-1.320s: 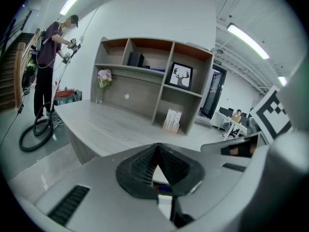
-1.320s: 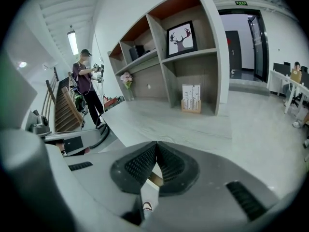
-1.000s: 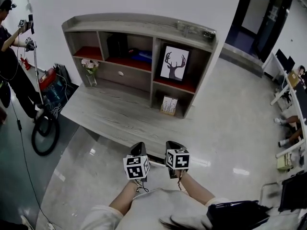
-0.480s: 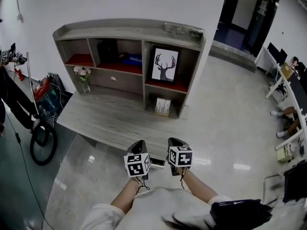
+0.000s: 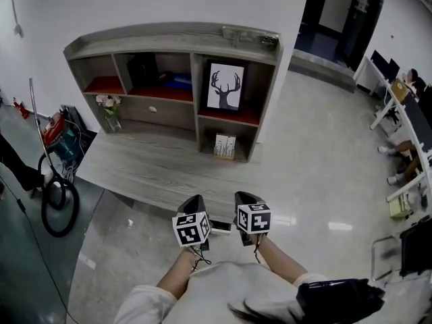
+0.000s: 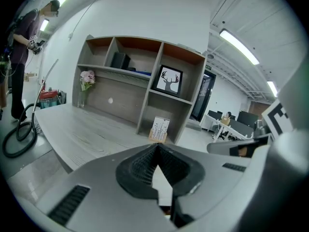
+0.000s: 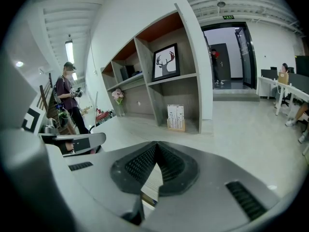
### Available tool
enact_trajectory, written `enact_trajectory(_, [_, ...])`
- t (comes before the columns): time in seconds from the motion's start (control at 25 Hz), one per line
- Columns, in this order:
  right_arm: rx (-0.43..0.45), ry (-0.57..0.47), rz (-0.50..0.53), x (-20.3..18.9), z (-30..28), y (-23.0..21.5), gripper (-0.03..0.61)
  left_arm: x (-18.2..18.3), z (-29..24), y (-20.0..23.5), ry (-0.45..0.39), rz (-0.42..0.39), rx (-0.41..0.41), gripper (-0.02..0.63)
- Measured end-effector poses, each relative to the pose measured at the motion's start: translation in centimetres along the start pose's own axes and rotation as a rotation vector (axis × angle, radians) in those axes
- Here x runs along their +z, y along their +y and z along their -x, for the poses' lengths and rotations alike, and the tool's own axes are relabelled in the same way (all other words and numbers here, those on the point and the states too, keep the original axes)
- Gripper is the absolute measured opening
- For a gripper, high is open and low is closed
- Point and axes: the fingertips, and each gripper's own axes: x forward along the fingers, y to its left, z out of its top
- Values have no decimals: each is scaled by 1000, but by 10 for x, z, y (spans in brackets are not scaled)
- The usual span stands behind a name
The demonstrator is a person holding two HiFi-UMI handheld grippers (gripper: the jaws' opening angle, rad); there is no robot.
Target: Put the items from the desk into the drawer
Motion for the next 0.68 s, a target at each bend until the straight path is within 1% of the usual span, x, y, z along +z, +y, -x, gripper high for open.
enact_trajectory(0.32, [-7,24,-25,-10,-2,-9,-2,-4,-3,1,14,-4,0,-3])
enact_trajectory(0.68, [-3,18,-32,-6,-5,-12,-2,-8,-9,-4,28,-18,-3,-3])
